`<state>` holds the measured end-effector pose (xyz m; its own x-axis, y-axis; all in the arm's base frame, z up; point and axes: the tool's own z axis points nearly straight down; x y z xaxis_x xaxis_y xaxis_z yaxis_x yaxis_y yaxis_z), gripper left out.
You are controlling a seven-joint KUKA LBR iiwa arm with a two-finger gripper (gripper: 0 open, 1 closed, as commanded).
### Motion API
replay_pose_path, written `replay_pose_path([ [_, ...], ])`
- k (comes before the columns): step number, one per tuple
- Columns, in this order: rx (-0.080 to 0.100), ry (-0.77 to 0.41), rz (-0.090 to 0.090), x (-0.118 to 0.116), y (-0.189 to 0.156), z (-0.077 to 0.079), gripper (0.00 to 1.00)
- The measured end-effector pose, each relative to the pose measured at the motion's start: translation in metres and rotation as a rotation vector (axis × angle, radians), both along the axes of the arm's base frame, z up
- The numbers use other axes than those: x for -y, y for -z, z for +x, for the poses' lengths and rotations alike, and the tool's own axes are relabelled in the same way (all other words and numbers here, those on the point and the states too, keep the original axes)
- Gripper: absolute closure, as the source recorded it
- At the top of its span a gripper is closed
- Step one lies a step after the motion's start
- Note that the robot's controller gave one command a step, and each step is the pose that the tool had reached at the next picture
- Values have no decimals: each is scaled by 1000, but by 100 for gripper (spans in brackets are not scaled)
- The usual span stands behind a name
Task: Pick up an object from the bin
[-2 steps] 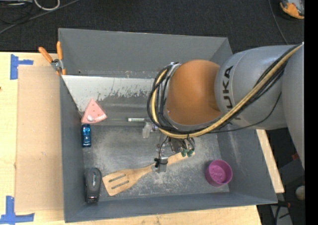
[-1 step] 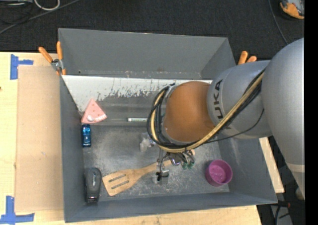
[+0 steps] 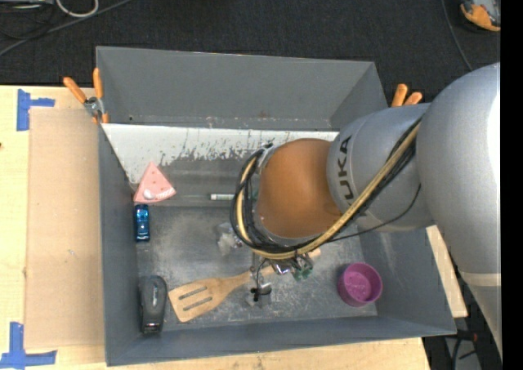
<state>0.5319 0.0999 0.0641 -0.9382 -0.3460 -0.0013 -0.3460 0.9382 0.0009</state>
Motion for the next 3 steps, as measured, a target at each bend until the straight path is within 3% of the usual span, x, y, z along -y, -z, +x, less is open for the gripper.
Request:
replay_pose_path([
  [1,-3,-504,1,41,-6,-15,100],
  [3,-3,-503,1,41,-6,-15,100],
])
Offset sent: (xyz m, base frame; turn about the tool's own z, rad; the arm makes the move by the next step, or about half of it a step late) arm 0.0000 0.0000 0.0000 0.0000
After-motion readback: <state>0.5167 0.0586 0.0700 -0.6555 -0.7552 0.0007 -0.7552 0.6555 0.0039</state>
